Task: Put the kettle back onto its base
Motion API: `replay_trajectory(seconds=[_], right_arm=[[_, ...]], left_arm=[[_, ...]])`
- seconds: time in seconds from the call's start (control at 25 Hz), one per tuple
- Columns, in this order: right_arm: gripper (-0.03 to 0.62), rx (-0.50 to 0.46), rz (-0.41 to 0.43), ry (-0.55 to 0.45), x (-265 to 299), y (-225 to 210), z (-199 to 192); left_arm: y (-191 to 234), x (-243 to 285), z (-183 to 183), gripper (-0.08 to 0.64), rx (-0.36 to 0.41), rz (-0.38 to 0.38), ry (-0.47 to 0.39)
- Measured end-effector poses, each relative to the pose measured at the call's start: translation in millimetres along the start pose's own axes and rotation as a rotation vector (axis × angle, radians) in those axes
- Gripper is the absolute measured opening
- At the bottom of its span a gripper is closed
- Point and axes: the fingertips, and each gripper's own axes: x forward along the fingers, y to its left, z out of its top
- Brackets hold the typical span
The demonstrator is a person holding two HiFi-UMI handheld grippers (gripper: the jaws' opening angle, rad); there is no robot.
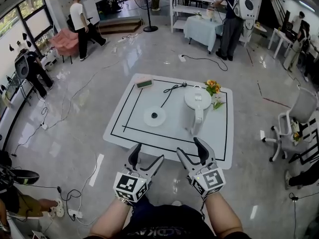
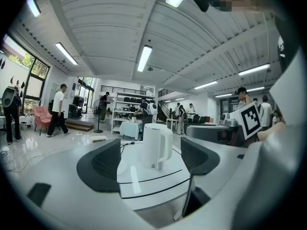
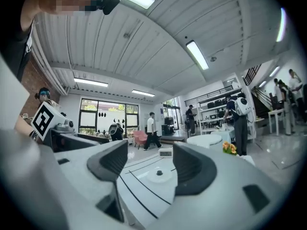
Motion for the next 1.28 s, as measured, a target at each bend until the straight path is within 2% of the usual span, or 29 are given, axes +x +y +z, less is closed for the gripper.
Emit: replay_trajectory(seconds=[0.52,0.96,1.28], right_arm=[[0.278,-0.026,-0.284,0.017,88.3,-19.2,30.9],[0.278,-0.061,-0.522,0.033,101.5,-19.7,40.9],[0.278,-0.099,-0.614,0.028,109.4,-10.4,48.3]], left_arm=[[101.6,62.7,42.6,0.377,0.002,-0.241,-0.014],[130.9,87.5,46.1,0.377,-0.026,-0.455,-0.010],[140.9,91.5,48.0,0.377,-0.021,-0.558,-0.014]])
